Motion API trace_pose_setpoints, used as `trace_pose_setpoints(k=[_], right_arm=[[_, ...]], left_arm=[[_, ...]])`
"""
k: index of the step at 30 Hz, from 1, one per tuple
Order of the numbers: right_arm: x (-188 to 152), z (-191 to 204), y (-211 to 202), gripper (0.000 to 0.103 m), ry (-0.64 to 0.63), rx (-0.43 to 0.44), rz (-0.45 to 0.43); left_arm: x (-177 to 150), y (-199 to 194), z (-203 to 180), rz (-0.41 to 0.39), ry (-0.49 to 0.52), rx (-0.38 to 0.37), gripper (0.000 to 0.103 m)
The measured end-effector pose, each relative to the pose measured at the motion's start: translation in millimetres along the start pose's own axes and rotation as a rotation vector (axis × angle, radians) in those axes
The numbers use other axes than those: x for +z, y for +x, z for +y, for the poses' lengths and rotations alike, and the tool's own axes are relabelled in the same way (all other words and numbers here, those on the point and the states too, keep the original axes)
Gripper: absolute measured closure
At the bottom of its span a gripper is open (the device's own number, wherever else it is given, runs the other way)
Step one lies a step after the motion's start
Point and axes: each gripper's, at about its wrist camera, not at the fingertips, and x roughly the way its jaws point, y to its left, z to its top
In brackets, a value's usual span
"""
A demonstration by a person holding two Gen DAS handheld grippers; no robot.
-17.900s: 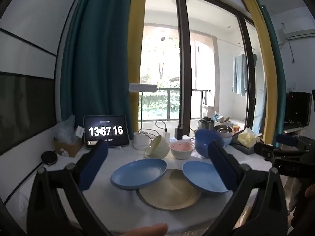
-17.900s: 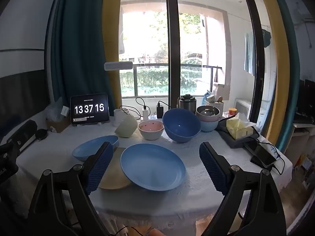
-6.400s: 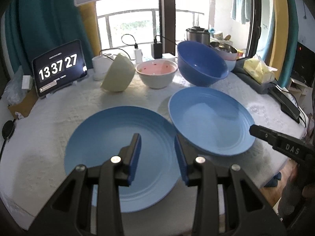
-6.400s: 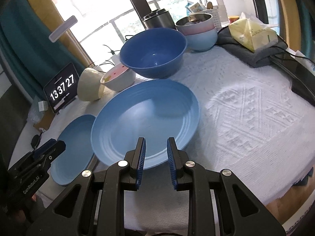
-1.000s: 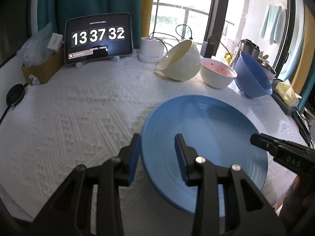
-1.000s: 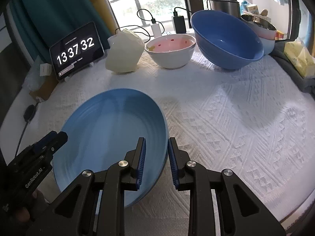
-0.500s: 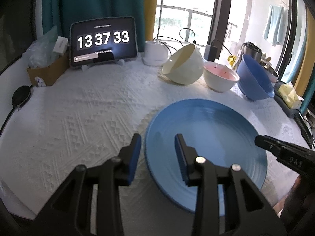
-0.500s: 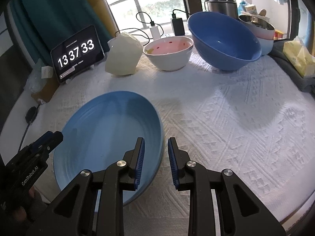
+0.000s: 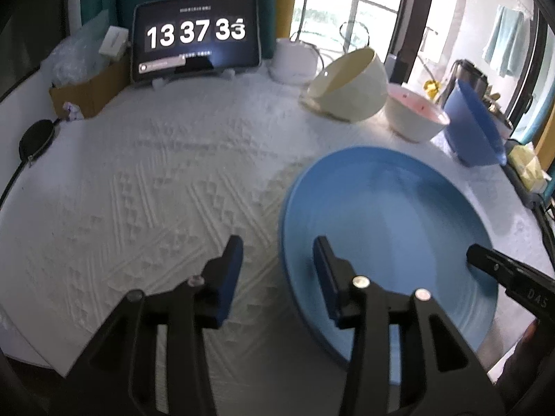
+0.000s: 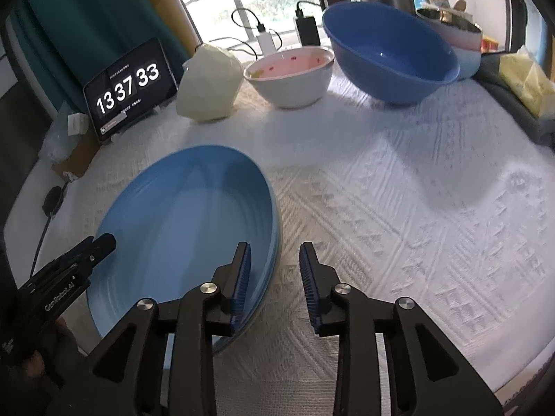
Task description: Organize plates and bowls
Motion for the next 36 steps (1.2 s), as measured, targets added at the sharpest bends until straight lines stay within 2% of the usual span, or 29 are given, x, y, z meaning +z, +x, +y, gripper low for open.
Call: trace_pose_setpoints(k=[5,9,13,14,16,19,24,25,28,30,36], right_arm=[[0,1,5,0.068,0.008,0.013,0.010],[0,-3,10,0.058,0.028,0.045,0.025],[1,-8,15,0.051,0.061,0.075,0.032],[1,-9,15,0.051,0.062,0.079,0.031],[1,-6,16,0.047,0.046,0.072,0.027],[2,-1,18,0.043,0.028,0.064,0.022],[3,2,20,0.043,0.014,0.070,0.025],[3,5,21,0.045,0.005,0.083,0.028],[3,14,23,0.046,-0.019,0.085,0.026],[5,13,25,0.047,-0.011,0.090,0.027],[6,13,25,0.047,-0.010,0.086,0.033]], left_arm=[[1,4,-5,0.006,0.014,-0.027,0.058],[2,8,-5,-0.002,0.009,-0.050,0.052],[6,20,8,0.036,-0.083,-0.097,0.023],[6,21,10,0.035,-0.096,-0.115,0.020],[6,21,4,0.025,-0.052,-0.101,0.018],[5,21,3,0.012,-0.056,-0.109,0.018],[6,21,1,0.019,-0.022,-0.143,0.019],[6,22,-1,0.019,-0.013,-0.151,0.021],[5,15,-9,-0.003,0.038,-0.177,0.045],[3,11,-15,-0.017,0.066,-0.158,0.045],[4,11,-10,-0.012,0.064,-0.185,0.048]])
